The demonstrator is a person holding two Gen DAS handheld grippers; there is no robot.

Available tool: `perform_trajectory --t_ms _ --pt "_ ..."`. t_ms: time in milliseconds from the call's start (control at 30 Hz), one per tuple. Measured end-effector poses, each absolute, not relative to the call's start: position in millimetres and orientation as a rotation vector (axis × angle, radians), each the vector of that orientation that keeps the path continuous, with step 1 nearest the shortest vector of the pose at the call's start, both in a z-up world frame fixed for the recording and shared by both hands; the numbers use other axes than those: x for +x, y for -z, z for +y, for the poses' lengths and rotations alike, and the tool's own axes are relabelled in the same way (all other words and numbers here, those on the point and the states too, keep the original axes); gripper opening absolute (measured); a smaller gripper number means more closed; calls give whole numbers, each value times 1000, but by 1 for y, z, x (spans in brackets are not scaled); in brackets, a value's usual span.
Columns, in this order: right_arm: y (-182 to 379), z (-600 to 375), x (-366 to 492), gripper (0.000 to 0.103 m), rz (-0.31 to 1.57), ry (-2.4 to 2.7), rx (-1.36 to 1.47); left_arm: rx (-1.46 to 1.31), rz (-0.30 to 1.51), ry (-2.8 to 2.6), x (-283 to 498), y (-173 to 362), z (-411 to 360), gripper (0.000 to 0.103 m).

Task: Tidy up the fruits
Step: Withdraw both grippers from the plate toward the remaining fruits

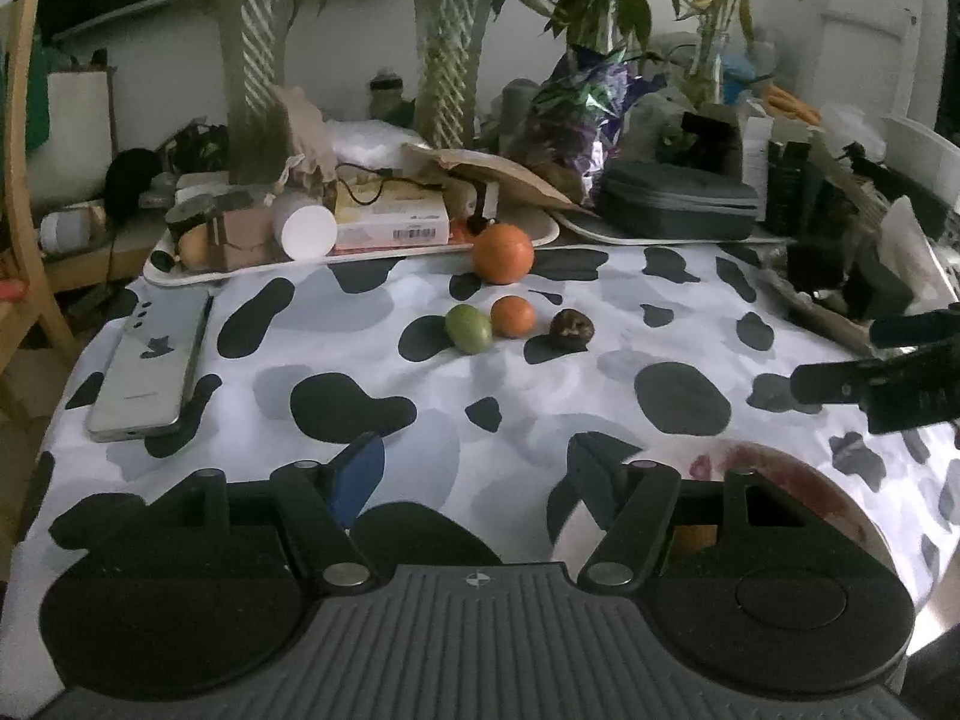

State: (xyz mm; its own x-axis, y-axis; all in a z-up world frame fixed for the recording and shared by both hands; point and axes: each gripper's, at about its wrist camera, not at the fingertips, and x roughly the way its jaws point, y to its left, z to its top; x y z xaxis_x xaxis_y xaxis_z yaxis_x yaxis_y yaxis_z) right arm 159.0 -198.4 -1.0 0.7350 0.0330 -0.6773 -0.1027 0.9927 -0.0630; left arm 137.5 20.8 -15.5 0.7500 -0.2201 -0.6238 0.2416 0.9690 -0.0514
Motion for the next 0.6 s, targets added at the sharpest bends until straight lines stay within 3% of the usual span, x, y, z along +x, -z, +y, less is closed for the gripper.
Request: perform_trajectory --t_ms 600 --pt "19 -188 215 103 785 -161 -112 77 692 278 187 30 6 66"
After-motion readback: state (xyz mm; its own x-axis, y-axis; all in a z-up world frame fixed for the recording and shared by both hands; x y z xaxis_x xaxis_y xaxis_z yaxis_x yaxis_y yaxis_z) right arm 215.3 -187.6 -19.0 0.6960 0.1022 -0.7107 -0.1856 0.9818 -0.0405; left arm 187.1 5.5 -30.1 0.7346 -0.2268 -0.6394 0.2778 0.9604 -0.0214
